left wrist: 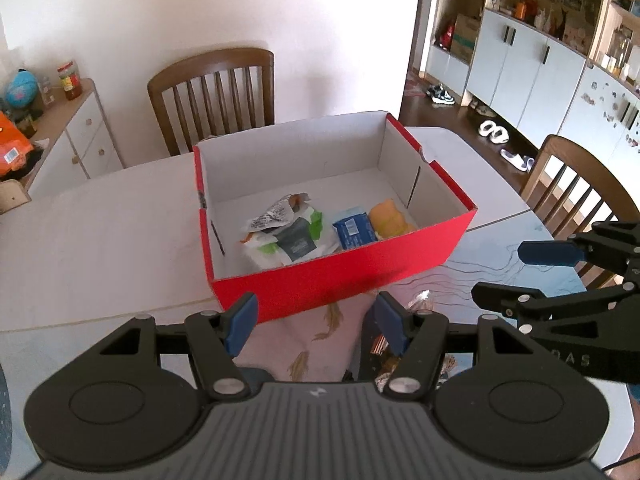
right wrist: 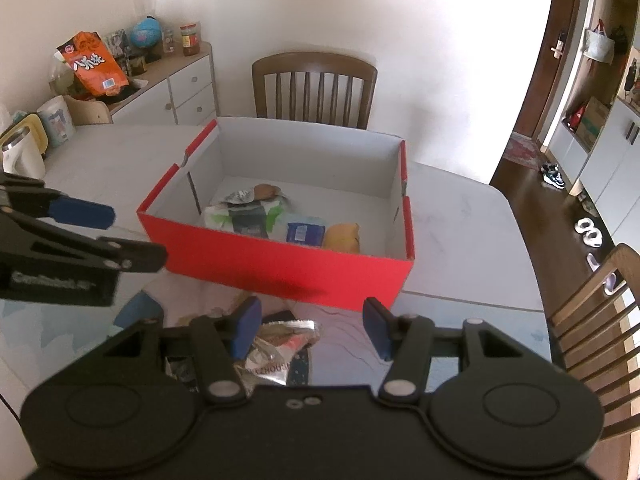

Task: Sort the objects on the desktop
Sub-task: 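Open both grippers and withdraw them from the box toward the table items, then grasp the blueberry-print bun with the left gripper while the right grasps the silver chip bag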

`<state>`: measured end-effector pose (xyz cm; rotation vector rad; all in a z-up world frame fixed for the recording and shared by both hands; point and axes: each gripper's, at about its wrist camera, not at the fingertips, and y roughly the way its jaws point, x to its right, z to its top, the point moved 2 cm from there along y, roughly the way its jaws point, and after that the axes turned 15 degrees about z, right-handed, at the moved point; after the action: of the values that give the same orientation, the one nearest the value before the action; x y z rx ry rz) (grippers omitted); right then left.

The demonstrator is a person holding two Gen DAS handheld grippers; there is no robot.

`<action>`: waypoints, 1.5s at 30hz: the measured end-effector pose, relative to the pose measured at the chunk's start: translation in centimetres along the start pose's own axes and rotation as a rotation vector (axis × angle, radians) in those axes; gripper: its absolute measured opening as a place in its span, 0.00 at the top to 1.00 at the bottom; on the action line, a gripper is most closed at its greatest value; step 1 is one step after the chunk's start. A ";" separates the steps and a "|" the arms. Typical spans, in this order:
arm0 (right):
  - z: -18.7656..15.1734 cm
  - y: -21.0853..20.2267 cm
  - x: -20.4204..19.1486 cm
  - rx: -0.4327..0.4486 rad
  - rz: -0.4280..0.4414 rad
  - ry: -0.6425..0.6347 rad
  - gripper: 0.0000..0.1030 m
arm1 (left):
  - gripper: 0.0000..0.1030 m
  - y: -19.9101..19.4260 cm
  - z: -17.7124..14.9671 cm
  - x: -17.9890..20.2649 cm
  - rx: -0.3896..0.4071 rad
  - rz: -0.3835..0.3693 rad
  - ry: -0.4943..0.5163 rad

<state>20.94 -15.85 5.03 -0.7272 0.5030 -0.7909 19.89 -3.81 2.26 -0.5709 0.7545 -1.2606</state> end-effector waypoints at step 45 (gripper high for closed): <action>-6.8 2.9 -1.9 -0.027 0.052 0.003 0.37 | 0.18 1.2 -14.0 0.7 0.043 -0.132 0.085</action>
<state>16.73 -15.63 -1.28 -0.7350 0.5340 -0.7376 9.99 -3.90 -7.69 -0.5419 0.7678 -1.4272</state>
